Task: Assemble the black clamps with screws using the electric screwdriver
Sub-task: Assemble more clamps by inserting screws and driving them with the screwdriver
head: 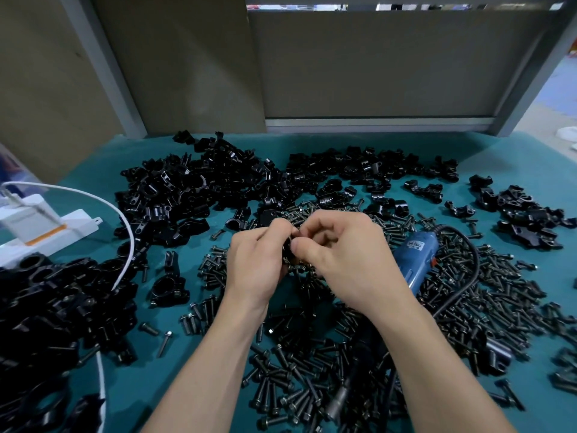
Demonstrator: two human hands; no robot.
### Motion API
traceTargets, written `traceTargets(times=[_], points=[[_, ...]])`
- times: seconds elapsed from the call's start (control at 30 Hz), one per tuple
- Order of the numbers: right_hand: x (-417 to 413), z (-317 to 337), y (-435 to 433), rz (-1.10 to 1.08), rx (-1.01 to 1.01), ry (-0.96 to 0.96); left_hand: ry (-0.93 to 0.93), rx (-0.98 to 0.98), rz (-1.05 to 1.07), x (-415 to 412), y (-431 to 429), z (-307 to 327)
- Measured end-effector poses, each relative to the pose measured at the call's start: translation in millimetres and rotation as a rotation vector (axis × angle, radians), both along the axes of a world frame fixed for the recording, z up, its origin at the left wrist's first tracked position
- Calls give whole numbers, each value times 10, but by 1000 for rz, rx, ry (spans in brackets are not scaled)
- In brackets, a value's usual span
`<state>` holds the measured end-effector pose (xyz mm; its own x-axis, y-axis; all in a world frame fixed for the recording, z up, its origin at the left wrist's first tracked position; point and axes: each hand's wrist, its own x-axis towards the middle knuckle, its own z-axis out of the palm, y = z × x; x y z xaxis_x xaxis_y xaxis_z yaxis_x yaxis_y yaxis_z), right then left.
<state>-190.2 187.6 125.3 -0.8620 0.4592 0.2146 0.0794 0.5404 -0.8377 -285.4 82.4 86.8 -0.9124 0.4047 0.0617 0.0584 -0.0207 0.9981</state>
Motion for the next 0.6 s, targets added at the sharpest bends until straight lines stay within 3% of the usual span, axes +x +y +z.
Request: traceTargets(times=[0.17,0.37,0.5,0.6], points=[[-30,-48,-65,-7,70,-42,-4,-2,37,6,1,-14],[47,46,-3,138,69,-160,-44,15,10,-34,8,-27],[15,-2,-33,40,14,-185,1,-10,-25,7,13,-26],[6,-7,-42,-44,18,-95,-14,-21,-7,-1,13,-27]])
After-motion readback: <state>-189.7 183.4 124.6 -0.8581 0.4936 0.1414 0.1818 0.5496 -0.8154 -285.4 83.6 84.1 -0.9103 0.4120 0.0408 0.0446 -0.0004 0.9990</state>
